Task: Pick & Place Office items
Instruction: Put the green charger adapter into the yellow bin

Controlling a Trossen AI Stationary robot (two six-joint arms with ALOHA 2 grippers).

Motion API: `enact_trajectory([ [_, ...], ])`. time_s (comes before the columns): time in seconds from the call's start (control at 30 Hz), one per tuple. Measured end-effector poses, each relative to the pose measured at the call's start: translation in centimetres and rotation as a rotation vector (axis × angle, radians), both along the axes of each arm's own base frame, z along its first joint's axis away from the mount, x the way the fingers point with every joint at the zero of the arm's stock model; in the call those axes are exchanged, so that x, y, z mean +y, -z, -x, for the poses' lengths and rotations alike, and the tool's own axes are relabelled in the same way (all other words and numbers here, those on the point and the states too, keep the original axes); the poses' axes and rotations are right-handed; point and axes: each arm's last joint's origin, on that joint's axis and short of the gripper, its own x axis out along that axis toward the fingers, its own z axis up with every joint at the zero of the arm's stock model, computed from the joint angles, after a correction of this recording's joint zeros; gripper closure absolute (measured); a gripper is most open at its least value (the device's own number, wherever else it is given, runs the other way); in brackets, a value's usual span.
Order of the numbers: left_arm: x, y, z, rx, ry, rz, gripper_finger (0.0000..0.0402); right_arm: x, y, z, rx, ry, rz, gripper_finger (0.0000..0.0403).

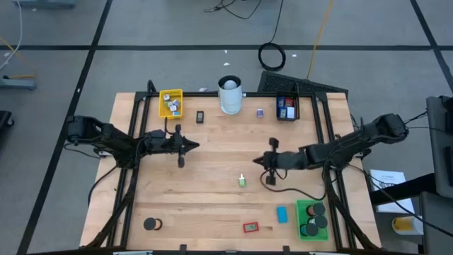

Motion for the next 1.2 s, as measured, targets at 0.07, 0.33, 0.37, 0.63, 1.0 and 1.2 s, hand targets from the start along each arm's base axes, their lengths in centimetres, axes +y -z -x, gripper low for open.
enact_trajectory([
  [0.07, 0.0, 0.0, 0.0, 0.002, 0.000, 0.002, 0.0376, -0.6, 0.0, -0.1, -0.143, -0.008, 0.024, 0.0397],
  [0.33, -0.7, -0.3, -1.0, 0.010, 0.062, 0.034, 0.0376, -1.0, -0.7, -0.6, -0.309, 0.007, 0.027, 0.0399],
  [0.37, -0.9, -0.4, -1.4, 0.024, 0.075, 0.033, 0.0376, -1.0, -0.7, -0.7, -0.307, 0.017, 0.022, 0.0399],
  [0.63, -2.8, -1.2, -3.9, 0.145, 0.122, -0.021, 0.0376, -0.2, 1.1, -1.4, -0.254, 0.202, 0.082, 0.0399],
  [1.0, -3.5, -1.4, -4.2, 0.136, 0.090, 0.002, 0.0376, 2.1, 1.3, -6.1, -0.095, 0.270, -0.021, 0.0399],
  [1.2, -3.6, -1.3, -4.1, 0.154, 0.101, 0.000, 0.0376, 6.2, 0.7, -7.5, 0.039, 0.287, -0.030, 0.0393],
])
